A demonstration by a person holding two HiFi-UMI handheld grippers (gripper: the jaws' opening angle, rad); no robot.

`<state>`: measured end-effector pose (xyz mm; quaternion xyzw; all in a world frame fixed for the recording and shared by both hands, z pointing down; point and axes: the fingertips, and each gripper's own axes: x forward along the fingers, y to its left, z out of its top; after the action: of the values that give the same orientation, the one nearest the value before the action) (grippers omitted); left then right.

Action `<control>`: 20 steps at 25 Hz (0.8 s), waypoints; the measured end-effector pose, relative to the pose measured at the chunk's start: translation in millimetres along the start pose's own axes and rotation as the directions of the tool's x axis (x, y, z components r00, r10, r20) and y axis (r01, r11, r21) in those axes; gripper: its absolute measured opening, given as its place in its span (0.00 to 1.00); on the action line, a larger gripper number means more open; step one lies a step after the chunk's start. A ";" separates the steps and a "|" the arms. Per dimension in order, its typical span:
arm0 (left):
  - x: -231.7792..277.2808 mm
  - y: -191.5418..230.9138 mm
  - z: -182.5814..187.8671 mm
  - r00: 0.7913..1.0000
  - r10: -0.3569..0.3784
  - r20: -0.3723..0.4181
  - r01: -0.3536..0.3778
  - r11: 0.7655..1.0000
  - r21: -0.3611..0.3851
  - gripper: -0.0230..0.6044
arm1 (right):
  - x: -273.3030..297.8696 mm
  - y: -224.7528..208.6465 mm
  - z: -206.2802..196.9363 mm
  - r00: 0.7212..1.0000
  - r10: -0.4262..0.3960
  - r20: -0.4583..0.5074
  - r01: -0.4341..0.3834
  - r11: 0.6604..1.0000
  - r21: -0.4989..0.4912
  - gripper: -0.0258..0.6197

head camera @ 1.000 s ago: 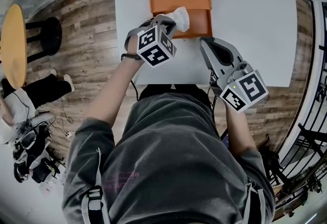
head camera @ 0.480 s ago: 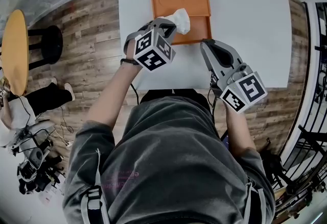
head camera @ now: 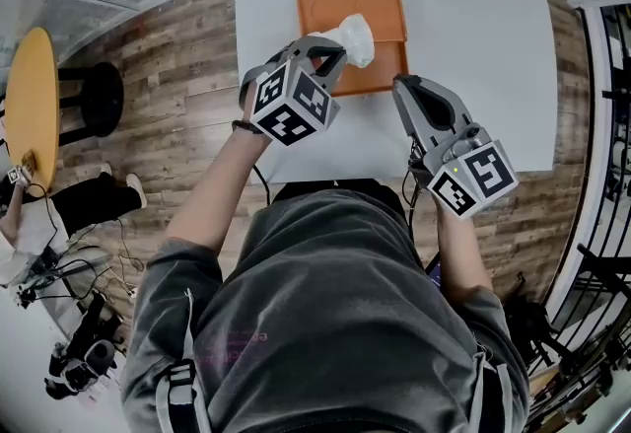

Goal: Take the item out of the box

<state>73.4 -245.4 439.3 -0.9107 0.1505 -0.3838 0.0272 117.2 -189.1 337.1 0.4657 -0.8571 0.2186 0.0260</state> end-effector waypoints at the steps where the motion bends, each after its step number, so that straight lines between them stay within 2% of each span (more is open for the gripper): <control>1: -6.0 -1.1 3.1 1.000 0.005 0.011 -0.006 1.000 0.003 0.06 | -3.1 4.4 2.6 1.000 -0.004 0.007 0.004 1.000 -0.007 0.04; 10: -50.5 2.4 29.4 0.994 0.041 0.099 -0.042 0.999 0.004 0.06 | -13.2 25.7 27.6 0.998 -0.031 0.050 0.033 0.998 -0.045 0.04; 20: -87.3 7.6 52.9 0.973 0.077 0.217 -0.072 0.997 -0.028 0.06 | -18.0 39.1 41.6 0.996 -0.039 0.080 0.046 0.995 -0.083 0.04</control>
<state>51.3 -230.4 340.5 -0.9412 0.1845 -0.2788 0.0486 102.3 -173.2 281.3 0.4904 -0.8559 0.1630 0.0168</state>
